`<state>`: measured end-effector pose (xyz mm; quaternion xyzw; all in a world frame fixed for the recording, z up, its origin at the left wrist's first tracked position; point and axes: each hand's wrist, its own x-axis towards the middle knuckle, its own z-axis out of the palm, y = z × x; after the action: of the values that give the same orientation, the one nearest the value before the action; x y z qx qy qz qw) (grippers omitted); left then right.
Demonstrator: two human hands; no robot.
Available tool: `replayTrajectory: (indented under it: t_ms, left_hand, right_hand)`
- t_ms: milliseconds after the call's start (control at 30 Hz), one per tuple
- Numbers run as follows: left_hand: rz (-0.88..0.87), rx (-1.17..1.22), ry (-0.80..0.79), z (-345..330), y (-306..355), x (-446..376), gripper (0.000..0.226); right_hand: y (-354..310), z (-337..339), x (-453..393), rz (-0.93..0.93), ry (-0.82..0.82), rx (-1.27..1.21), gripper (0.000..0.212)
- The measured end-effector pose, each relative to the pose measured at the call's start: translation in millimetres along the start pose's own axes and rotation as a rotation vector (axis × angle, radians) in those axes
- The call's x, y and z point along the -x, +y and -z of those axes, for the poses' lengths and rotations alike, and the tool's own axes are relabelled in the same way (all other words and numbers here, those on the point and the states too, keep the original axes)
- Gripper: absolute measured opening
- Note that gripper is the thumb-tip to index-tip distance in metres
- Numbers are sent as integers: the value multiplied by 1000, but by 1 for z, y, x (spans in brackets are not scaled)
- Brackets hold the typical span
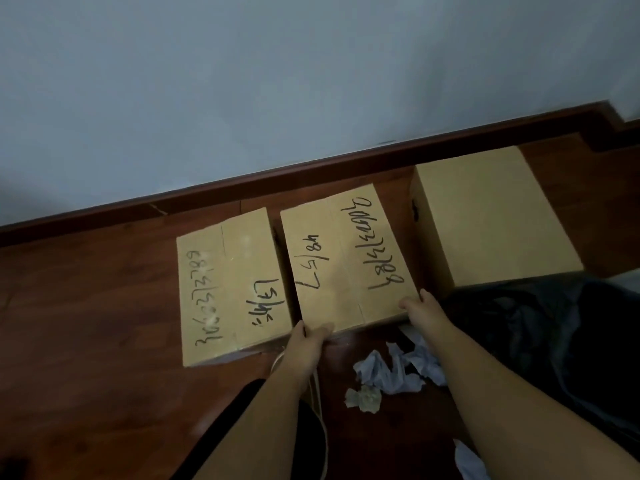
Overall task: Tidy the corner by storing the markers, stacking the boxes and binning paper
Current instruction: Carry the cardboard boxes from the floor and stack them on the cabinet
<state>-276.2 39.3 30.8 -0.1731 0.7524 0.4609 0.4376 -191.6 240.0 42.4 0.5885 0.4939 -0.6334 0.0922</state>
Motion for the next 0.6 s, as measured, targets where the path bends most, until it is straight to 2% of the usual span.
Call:
replayTrajectory:
  t_ms: [100,233,333,400,500,600]
  left_hand:
    - [15,80,19,-4,6,-6,106]
    - [-133,197,144,-9,25,4,67]
    - [-232,284,218,-11,54,28,70]
    - [-269,311,208,-12,76,48,78]
    - [-314,271,130,-16,97,76,67]
    - [-367,251,92,-21,113,110,66]
  right_hand:
    - [3,4,-6,0,-8,-94,62]
    - [-12,14,3,134,71,-218,54]
    - [-34,19,29,191,44,-351,52]
    - [-50,29,52,197,34,-423,51]
    - [-56,47,79,183,51,-490,50]
    - [-60,62,114,244,59,-582,53]
